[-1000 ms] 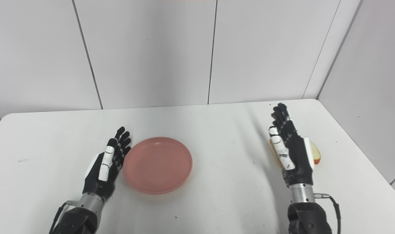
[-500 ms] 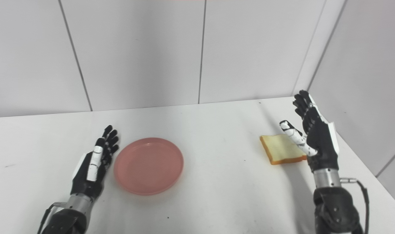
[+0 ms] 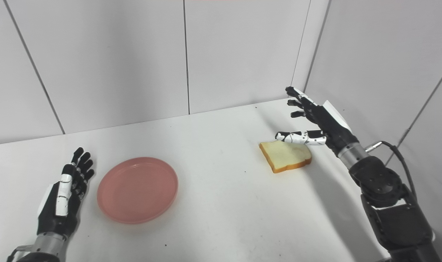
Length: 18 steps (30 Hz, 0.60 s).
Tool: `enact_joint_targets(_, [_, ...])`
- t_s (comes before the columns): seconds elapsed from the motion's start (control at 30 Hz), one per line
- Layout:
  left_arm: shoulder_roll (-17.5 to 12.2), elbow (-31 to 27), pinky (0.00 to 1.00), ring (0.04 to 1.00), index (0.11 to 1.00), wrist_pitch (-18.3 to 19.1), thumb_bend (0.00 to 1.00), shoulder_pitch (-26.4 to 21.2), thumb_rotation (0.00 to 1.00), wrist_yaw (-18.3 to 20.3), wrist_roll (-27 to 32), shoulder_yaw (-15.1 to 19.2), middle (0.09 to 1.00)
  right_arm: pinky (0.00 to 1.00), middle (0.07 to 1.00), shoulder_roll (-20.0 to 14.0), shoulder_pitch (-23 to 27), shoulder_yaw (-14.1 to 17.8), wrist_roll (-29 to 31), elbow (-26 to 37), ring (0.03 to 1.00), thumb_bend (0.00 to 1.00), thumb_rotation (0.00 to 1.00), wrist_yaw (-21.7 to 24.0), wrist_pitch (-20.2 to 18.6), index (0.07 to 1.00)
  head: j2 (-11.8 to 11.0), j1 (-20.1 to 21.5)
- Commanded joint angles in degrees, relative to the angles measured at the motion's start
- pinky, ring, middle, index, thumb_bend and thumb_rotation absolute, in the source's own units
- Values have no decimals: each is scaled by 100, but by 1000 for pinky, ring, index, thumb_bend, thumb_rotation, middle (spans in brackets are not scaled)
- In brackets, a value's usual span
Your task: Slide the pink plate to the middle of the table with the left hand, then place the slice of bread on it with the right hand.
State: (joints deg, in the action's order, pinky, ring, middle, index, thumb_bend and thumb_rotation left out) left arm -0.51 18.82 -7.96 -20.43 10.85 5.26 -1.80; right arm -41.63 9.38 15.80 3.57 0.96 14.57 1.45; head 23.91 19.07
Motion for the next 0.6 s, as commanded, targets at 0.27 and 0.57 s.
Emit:
enact_joint_targets(0.27, [-86,-198,1000,1000,979,-167,707,-195,1000,10,165,178,1000,965,974,-705,324,-173,-876,88,993,935,397,195,-326,928,-70,250])
enact_joint_targets(0.57, [-87,-386,1000,1000,975,-48,687,-121,1000,39,234,170,1000,937,1000,-1407,894,-968,-1451,-142,1000,997,309,1024,-861,954,-27,395])
